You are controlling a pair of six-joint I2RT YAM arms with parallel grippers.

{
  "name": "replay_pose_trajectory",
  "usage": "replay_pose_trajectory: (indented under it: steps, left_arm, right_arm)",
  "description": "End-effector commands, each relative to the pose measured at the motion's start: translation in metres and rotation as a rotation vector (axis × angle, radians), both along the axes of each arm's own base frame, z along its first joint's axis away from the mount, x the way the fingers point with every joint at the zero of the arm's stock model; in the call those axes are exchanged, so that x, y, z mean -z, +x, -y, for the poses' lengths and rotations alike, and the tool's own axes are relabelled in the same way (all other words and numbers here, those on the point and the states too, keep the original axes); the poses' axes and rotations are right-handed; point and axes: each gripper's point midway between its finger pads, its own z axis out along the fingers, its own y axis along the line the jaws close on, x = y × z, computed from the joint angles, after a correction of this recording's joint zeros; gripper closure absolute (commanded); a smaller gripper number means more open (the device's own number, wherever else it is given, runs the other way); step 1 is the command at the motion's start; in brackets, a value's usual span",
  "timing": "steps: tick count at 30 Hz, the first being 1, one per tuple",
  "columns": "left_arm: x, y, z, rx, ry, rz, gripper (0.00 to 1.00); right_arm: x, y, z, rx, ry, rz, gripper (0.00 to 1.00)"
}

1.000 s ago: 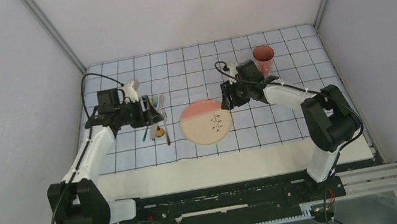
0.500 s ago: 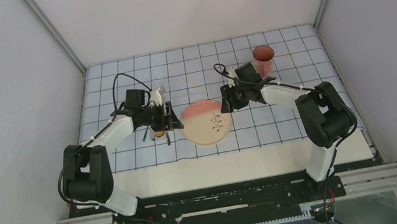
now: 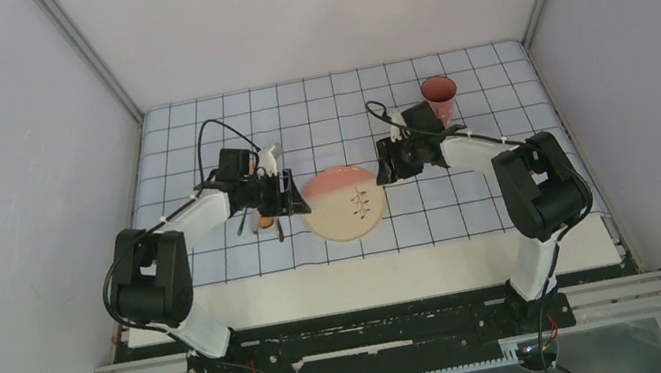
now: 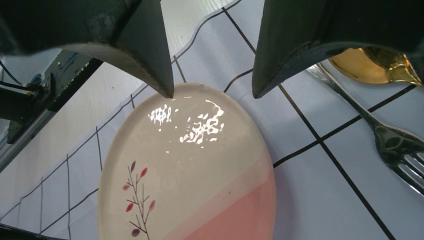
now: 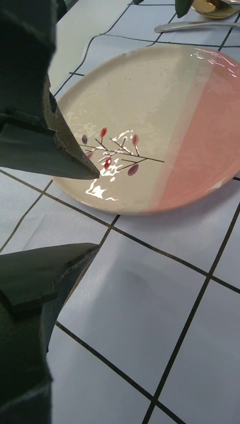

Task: Set the dinner table for one person
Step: Pick up the plate from the napkin.

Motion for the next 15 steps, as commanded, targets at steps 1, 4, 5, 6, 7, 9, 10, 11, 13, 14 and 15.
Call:
replay_pose_trajectory:
  steps: [1, 4, 5, 6, 7, 9, 10, 11, 13, 14, 15]
  left_arm:
    - [0.002, 0.014, 0.000, -0.006, 0.026, 0.053, 0.36]
    - [0.005, 0.015, 0.002, -0.005, 0.018, 0.038, 0.36]
    - [0.005, 0.016, 0.002, -0.004, 0.022, 0.038, 0.36]
    - [0.006, 0.018, 0.001, -0.007, 0.029, 0.042, 0.37]
    - [0.006, 0.019, 0.001, -0.007, 0.031, 0.044, 0.36]
    - [0.005, 0.019, 0.001, -0.006, 0.030, 0.045, 0.37]
    - [0.003, 0.020, 0.002, -0.002, 0.024, 0.049, 0.37]
    - [0.001, 0.021, 0.003, -0.002, 0.020, 0.054, 0.37]
    - [-0.003, 0.023, 0.004, -0.001, 0.013, 0.066, 0.37]
    - [-0.005, 0.024, 0.005, -0.003, 0.007, 0.068, 0.37]
    - [-0.007, 0.024, 0.006, -0.003, -0.002, 0.067, 0.37]
  right_arm:
    - [-0.002, 0.008, -0.001, -0.017, 0.041, 0.014, 0.41]
    - [-0.002, 0.009, -0.005, -0.014, 0.067, 0.009, 0.41]
    - [-0.001, 0.009, -0.006, -0.013, 0.073, 0.005, 0.41]
    - [-0.001, 0.008, -0.007, -0.018, 0.077, 0.002, 0.41]
    - [0.001, 0.007, -0.008, -0.022, 0.077, -0.003, 0.41]
    - [0.004, 0.007, -0.009, -0.025, 0.079, -0.009, 0.41]
    - [0.004, 0.007, -0.010, -0.027, 0.084, -0.011, 0.41]
    - [0.004, 0.007, -0.011, -0.027, 0.092, -0.013, 0.42]
    - [0.003, 0.005, -0.016, -0.036, 0.108, -0.018, 0.42]
    - [0.002, 0.004, -0.019, -0.045, 0.107, -0.017, 0.43]
    - [0.002, 0.003, -0.022, -0.056, 0.110, -0.014, 0.43]
